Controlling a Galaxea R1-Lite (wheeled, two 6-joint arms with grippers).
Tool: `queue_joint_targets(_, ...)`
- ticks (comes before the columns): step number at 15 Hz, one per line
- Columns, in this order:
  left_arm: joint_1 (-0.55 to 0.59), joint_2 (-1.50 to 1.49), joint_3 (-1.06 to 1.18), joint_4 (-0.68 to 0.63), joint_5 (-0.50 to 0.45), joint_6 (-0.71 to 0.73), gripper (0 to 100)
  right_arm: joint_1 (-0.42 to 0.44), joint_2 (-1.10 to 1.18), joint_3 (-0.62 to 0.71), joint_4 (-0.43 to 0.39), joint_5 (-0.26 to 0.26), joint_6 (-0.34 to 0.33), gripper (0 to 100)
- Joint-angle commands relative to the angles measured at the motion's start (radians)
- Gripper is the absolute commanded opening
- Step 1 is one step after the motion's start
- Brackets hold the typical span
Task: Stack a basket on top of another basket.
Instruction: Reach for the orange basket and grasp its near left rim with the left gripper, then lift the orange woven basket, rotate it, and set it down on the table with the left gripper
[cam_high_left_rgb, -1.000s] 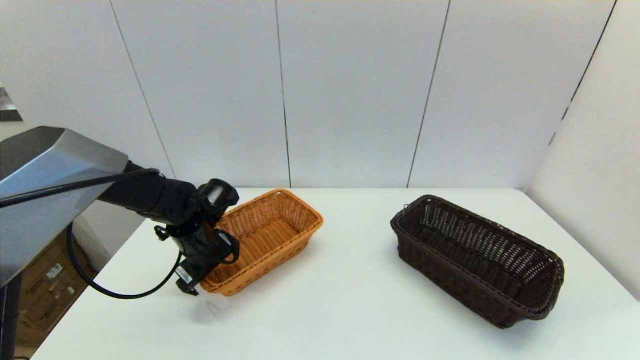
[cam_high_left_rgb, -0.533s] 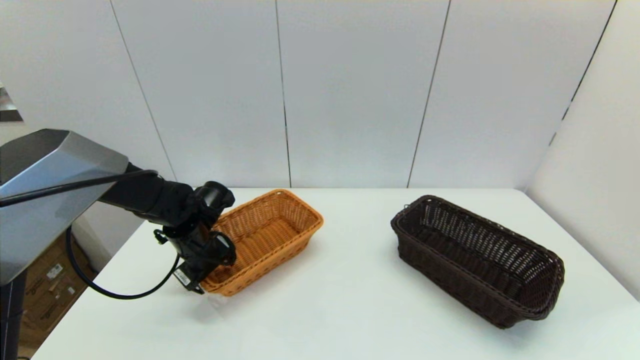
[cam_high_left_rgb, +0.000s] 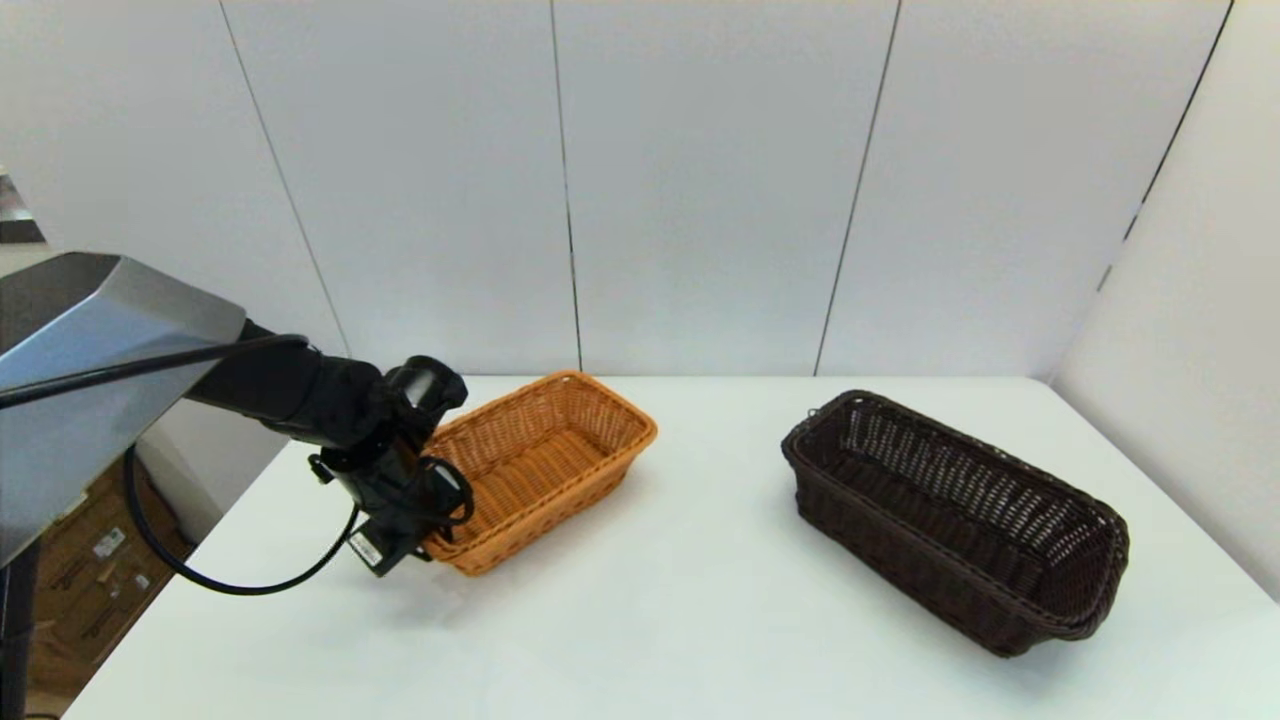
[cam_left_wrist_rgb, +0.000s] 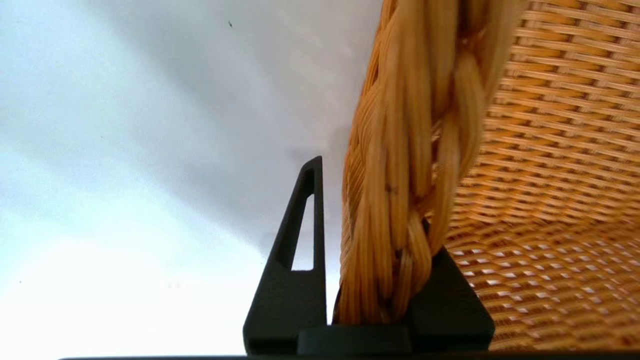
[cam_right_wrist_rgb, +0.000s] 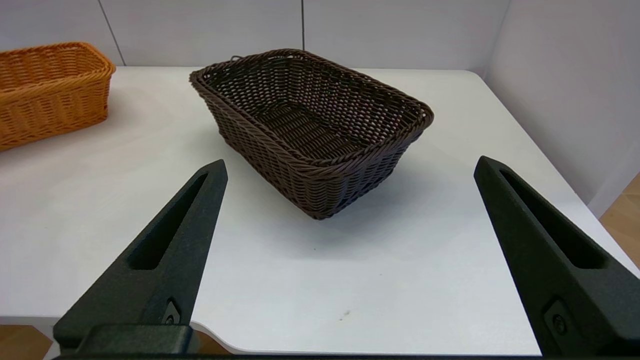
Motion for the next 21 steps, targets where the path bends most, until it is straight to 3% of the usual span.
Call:
queue_joint_targets(1,0.007,-0.065,0.003,0.003,-0.047,0.002,0,0.0,0.0,0.0,0.0,0.0,0.0,100)
queue_joint_targets(7,0.02,-0.289,0.032,-0.015,-0.248,0.085,0,0.0,0.0,0.0,0.0,0.0,0.0,100)
queue_joint_targets(9,0.02,-0.332,0.038,-0.017,-0.274,0.093,0,0.0,0.0,0.0,0.0,0.0,0.0,100)
queue_joint_targets(12,0.0,-0.356,0.057,0.001,-0.281,0.235,0,0.0,0.0,0.0,0.0,0.0,0.0,100)
queue_joint_targets(15,-0.068,-0.336,0.075,0.113,-0.281,0.458,0,0.0,0.0,0.0,0.0,0.0,0.0,100)
queue_joint_targets(21,-0.138,-0.26,0.051,0.12,-0.258,0.653,0,0.0,0.0,0.0,0.0,0.0,-0.002,100)
